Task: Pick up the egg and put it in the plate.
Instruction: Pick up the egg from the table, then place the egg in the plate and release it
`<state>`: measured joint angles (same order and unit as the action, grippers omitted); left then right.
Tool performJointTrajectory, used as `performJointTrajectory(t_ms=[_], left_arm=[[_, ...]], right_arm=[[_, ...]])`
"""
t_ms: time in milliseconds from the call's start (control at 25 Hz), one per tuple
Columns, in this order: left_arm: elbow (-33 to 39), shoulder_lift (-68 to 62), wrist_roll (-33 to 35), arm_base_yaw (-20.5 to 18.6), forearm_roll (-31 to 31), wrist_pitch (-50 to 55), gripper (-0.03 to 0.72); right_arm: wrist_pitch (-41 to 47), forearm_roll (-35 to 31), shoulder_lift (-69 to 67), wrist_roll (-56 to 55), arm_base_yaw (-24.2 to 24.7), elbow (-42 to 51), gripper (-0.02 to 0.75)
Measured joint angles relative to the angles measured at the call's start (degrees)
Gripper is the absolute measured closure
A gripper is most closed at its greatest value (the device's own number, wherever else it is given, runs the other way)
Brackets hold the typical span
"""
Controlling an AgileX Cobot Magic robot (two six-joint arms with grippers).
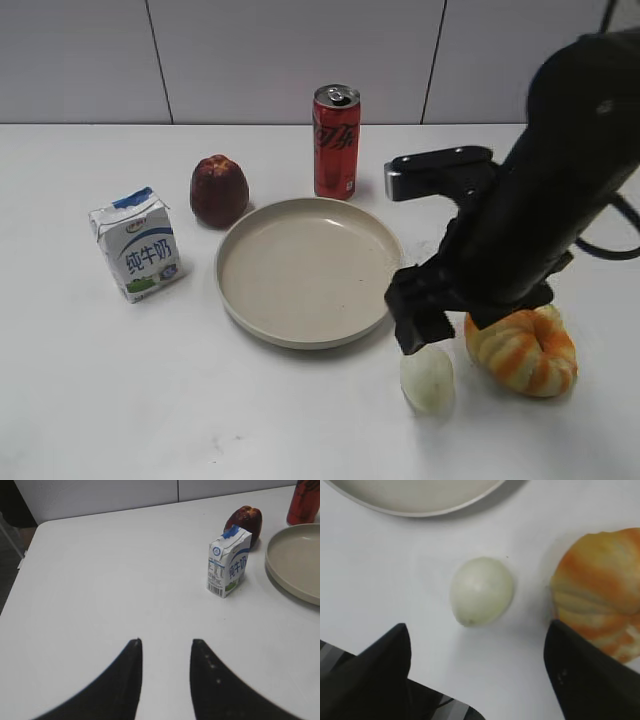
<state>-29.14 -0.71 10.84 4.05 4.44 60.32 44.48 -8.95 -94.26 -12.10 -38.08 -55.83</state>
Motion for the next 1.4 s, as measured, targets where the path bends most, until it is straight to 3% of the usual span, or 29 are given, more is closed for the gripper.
performJointTrajectory(t_ms=[440,560,720,880,1120,1400], left_arm=[[0.00,0.00,0.00,0.00,0.00,0.00,0.449],[0.00,0.00,0.00,0.00,0.00,0.00,0.449],[0.00,0.00,0.00,0.00,0.00,0.00,0.449],[0.00,0.00,0.00,0.00,0.00,0.00,0.449],[0.00,0.00,0.00,0.00,0.00,0.00,0.449],[0.00,0.00,0.00,0.00,0.00,0.00,0.449]], right_arm=[[-7.28,3.17,-12.71,-9.01,-1.54,-0.11,0.135],[-7.78,3.35,-14.42,-9.57,-1.54,-0.11,0.172],[-7.87,3.42,-14.80,-9.98,-1.54,-0.18,0.274],[-4.90,3.48,-14.80,-10.03,-1.54,-1.59,0.274],[5.05,3.55,-14.79,-5.52,-1.54,-12.65,0.274],[3.63,9.26,-18.18,-2.90,-1.54,-28.55,0.274]])
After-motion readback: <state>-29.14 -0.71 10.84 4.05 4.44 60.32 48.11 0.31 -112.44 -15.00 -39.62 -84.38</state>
